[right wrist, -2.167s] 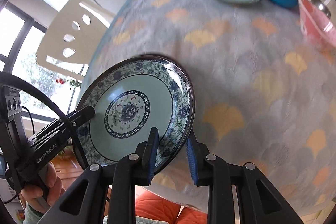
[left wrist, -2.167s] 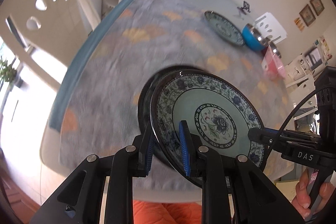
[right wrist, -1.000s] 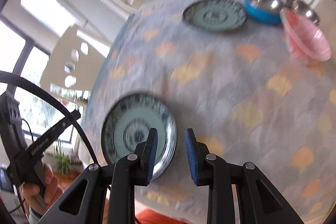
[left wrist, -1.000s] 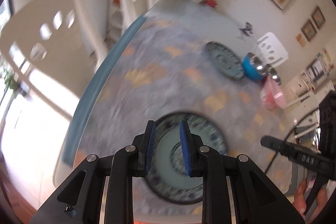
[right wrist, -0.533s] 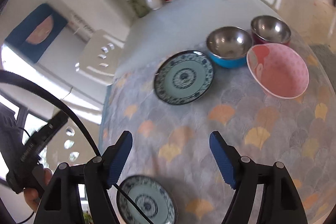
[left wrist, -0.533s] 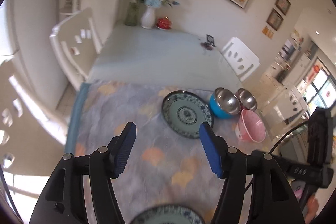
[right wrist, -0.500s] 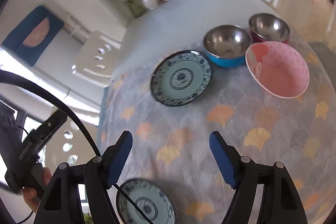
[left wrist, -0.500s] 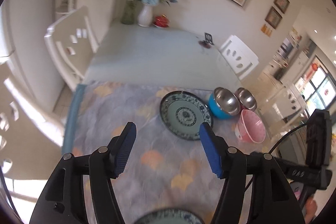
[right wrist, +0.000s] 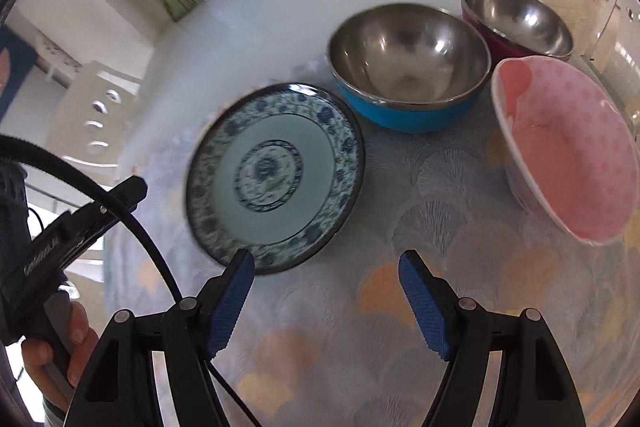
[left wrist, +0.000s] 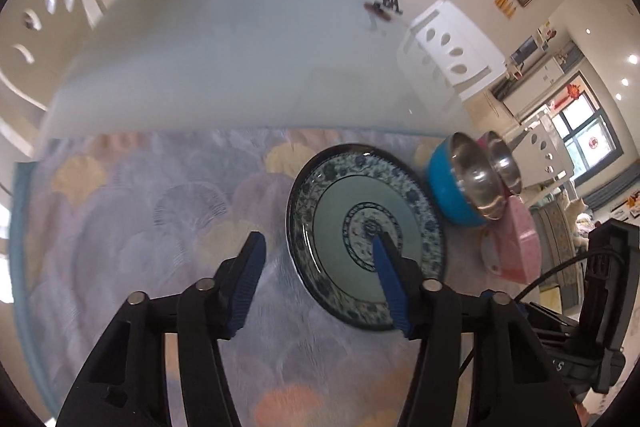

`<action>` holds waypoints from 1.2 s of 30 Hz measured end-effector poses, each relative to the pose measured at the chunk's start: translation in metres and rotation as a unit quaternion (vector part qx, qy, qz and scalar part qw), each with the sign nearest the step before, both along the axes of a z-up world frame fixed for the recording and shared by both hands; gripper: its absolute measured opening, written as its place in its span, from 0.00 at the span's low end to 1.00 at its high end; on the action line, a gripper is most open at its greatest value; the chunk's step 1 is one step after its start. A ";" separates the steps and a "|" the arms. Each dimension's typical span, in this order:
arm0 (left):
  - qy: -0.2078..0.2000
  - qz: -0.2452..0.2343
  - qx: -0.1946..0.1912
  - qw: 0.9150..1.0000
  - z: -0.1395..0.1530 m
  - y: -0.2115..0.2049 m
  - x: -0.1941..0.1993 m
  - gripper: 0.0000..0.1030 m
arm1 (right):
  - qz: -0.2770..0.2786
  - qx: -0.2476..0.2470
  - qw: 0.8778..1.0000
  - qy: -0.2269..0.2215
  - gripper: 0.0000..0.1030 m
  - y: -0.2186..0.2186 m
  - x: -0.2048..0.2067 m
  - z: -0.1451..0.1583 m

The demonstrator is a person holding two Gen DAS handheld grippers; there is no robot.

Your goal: Organize plates and bowls

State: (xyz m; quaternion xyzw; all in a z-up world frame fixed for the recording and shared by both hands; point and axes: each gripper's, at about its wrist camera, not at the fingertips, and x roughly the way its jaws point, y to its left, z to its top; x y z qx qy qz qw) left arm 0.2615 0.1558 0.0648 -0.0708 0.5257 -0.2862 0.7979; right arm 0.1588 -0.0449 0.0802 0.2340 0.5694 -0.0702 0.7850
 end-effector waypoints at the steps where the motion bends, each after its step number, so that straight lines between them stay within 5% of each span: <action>1: 0.006 -0.003 0.000 1.000 -0.008 -0.003 0.005 0.43 | 0.001 -0.004 1.000 0.004 0.68 -0.001 0.004 -0.006; 11: 0.037 -0.015 -0.017 0.999 -0.046 -0.011 0.028 0.26 | 0.031 -0.009 0.999 0.011 0.52 -0.003 0.028 -0.037; 16: 0.044 -0.015 -0.027 0.999 -0.053 -0.013 0.034 0.14 | 0.028 -0.017 0.999 0.014 0.30 -0.001 0.035 -0.045; 25: 0.032 -0.016 -0.020 0.999 -0.049 -0.013 0.035 0.13 | 0.048 -0.020 0.999 0.003 0.29 -0.001 0.037 -0.042; 36: 0.008 0.018 -0.011 1.000 -0.010 0.019 -0.014 0.13 | 0.106 -0.011 0.994 -0.012 0.29 0.022 0.000 0.001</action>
